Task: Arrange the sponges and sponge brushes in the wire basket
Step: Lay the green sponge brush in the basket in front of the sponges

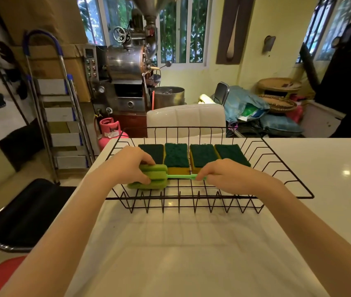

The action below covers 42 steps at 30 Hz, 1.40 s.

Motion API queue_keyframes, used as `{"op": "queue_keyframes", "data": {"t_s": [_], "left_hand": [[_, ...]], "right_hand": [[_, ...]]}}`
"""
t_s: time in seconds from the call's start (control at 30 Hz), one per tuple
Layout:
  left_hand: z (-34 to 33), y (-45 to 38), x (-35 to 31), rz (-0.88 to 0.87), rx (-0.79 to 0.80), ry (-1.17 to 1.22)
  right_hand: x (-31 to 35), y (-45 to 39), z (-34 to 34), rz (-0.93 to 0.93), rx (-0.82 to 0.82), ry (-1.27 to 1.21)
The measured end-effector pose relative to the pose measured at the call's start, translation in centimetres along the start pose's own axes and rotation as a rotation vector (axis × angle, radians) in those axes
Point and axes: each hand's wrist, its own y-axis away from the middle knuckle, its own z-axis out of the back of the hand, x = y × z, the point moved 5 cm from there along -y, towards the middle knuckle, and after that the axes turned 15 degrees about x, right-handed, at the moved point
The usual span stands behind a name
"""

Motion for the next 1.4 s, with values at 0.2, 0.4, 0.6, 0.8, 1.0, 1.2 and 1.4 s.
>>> {"op": "queue_keyframes", "data": {"t_s": [0.2,0.4,0.6,0.8,1.0,1.2,1.4], "left_hand": [[-0.5,-0.3,-0.3,0.016,0.037,-0.063],[-0.6,-0.3,-0.5,0.087,-0.002,-0.174],[-0.9,-0.5,-0.3,0.091,0.015,-0.180],[-1.0,-0.4,0.2,0.049,0.073,-0.085],[-0.3,0.9,-0.1,-0.026,0.098,0.009],[0.8,4.0,-2.9,-0.259,-0.027,0.195],[0.4,8.5,-4.6,-0.363,-0.188,0.321]], "right_hand": [[-0.5,-0.3,-0.4,-0.044,0.061,-0.053],[-0.5,-0.3,-1.1,-0.033,0.165,-0.051],[-0.4,-0.3,-1.4,-0.018,0.210,0.006],[-0.4,0.2,-0.7,0.029,0.180,-0.107],[-0.7,1.2,0.8,0.111,0.081,-0.203],[1.6,3.3,2.2,0.271,-0.090,-0.292],[5.9,6.6,1.3,0.440,-0.196,-0.157]]}}
